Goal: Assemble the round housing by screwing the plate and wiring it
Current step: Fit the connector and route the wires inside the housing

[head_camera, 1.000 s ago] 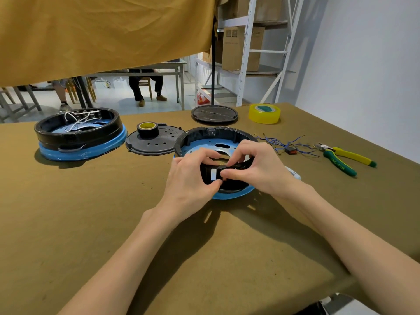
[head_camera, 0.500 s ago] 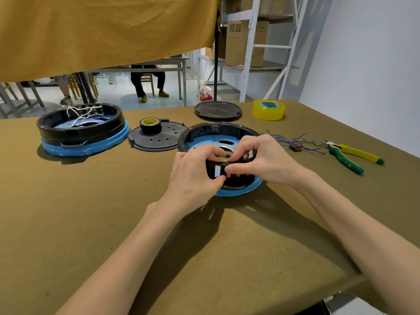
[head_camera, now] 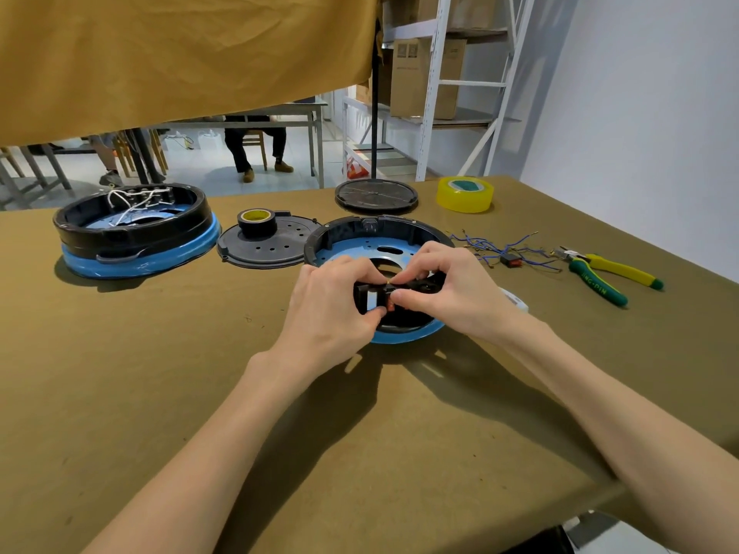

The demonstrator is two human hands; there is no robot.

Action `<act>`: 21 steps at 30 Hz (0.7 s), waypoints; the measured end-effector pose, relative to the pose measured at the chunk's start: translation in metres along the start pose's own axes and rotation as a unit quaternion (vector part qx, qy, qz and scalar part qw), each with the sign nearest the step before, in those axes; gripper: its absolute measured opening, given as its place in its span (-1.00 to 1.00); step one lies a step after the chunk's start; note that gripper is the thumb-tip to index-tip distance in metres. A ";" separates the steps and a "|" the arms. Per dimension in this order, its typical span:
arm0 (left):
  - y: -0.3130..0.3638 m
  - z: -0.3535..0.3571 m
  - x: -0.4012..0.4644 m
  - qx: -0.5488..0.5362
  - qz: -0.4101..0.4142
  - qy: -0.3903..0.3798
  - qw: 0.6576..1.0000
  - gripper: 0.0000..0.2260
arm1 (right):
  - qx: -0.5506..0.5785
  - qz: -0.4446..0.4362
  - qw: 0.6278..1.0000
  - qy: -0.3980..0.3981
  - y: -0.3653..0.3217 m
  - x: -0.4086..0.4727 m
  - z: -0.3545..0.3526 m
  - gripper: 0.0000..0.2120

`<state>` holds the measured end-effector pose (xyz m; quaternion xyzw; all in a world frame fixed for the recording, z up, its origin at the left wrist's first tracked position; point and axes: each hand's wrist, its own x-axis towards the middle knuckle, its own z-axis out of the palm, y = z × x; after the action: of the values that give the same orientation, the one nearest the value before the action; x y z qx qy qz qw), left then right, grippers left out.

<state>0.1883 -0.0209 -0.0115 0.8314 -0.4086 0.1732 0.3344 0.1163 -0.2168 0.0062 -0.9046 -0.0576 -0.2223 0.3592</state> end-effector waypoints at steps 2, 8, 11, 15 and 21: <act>-0.005 -0.004 0.001 -0.031 0.001 -0.013 0.999 -0.72 | -0.010 -0.007 1.000 -0.011 0.001 -0.001 0.000 -0.81; -0.011 -0.006 0.004 -0.091 0.003 -0.010 0.996 -0.74 | -0.027 -0.007 0.999 -0.017 0.001 0.001 0.003 -0.76; -0.010 -0.004 0.004 -0.083 0.002 -0.001 0.997 -0.78 | -0.036 -0.006 0.999 -0.036 0.002 0.002 0.002 -0.72; -0.010 -0.006 0.006 -0.096 -0.005 -0.009 0.995 -0.79 | -0.034 -0.004 0.998 -0.046 -0.001 0.003 0.001 -0.75; -0.008 -0.010 0.011 -0.112 -0.013 -0.049 0.992 -0.73 | -0.005 0.007 0.998 -0.059 -0.004 0.007 -0.010 -0.83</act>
<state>0.2008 -0.0164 -0.0016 0.8016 -0.4304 0.0806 0.4070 0.1180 -0.2204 0.0183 -0.9182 -0.0714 -0.1662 0.3525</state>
